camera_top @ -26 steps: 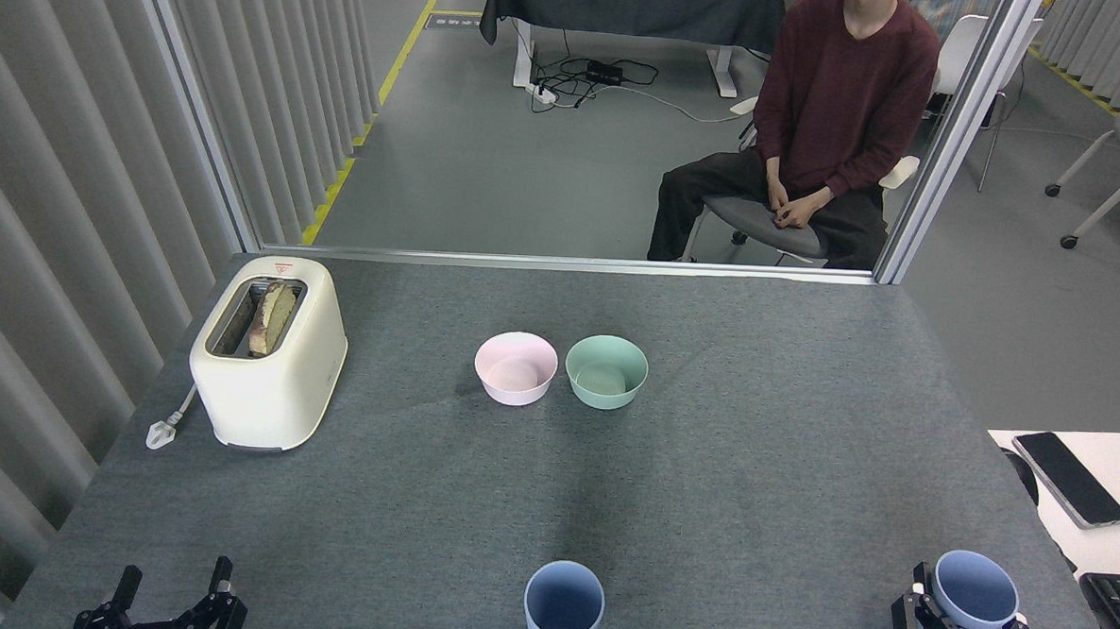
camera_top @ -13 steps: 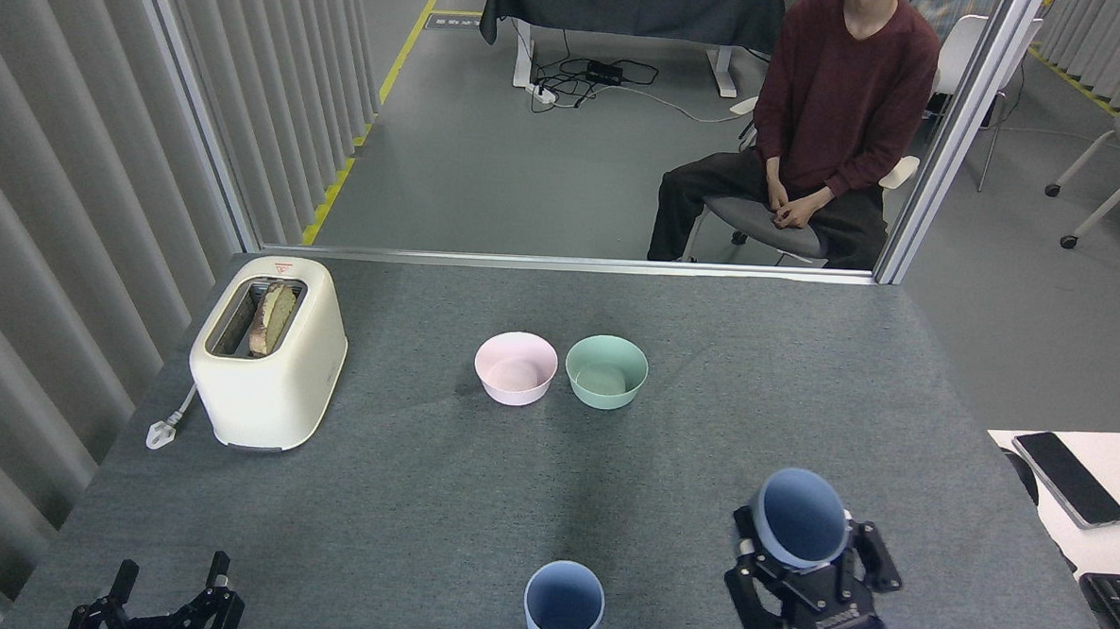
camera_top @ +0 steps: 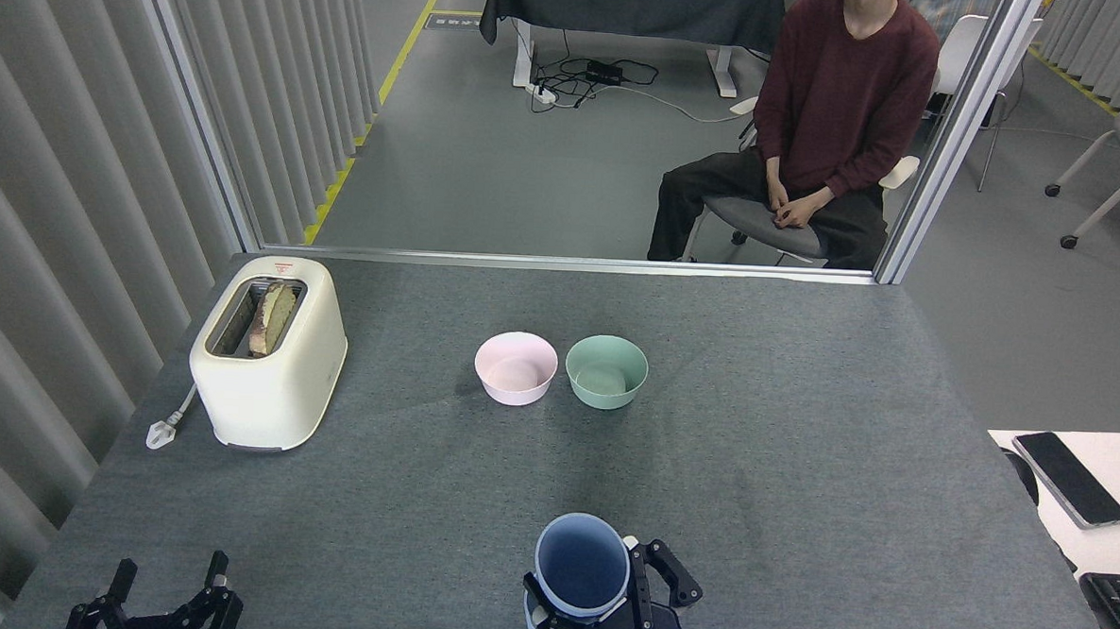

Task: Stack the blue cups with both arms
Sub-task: 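Lower the held cup into the first blue cup, then open the right gripper and withdraw it from the stacked cups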

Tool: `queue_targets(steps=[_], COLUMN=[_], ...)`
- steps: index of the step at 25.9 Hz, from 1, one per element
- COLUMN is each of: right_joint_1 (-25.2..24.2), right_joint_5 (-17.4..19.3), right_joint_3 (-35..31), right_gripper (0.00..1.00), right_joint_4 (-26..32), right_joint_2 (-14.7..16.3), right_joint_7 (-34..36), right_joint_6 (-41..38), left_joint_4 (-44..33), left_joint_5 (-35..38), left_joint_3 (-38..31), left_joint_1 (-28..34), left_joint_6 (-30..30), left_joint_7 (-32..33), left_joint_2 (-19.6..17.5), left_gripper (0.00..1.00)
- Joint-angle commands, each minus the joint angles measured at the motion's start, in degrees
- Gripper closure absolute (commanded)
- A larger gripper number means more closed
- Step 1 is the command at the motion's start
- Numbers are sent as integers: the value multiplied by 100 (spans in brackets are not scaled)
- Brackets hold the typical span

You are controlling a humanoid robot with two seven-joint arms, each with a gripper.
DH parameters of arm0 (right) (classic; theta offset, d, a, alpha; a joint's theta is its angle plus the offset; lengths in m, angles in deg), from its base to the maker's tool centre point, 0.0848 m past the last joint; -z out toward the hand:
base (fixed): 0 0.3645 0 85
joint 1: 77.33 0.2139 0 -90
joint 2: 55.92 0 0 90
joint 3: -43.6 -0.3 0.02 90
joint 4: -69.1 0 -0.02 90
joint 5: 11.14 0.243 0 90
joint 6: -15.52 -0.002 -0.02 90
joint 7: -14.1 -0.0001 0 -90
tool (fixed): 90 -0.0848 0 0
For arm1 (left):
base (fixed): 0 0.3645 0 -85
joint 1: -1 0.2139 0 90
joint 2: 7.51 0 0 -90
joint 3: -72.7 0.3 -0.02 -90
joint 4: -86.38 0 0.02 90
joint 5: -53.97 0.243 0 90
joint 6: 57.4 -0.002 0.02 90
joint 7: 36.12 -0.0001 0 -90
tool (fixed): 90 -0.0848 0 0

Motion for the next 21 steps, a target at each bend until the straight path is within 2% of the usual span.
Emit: queue_targets(steps=[1, 9, 11, 12, 13, 14, 21], right_joint_1=[31, 101, 189, 198, 215, 242, 347], right_joint_5=[-105, -105, -105, -105, -105, -97, -35], right_joint_3=[82, 73, 82, 82, 82, 82, 55], right_gripper=[88, 87, 82, 67, 24, 0, 0], right_joint_4=[-125, -468, -538, -547, -547, -547, -372], right_joint_2=[-88, -105, -123, -123, -123, -114, -114], right_joint_7=[0, 18, 26, 35, 53, 70, 105], right_joint_6=[83, 303, 382, 425, 426, 390, 311], left_joint_4=[20, 240, 257, 257, 257, 266, 275], left_joint_5=[0, 0, 0, 0, 0, 0, 0], left_joint_3=[0, 0, 0, 0, 0, 0, 0], left_joint_1=[-11, -46, -81, -90, -90, -90, -108], left_joint_6=[0, 9, 9, 9, 18, 18, 35], left_joint_7=[-9, -123, -123, -132, -132, -132, -132], left_joint_2=[1, 10, 10, 10, 10, 10, 10], left_gripper=[1, 1, 1, 1, 1, 1, 1])
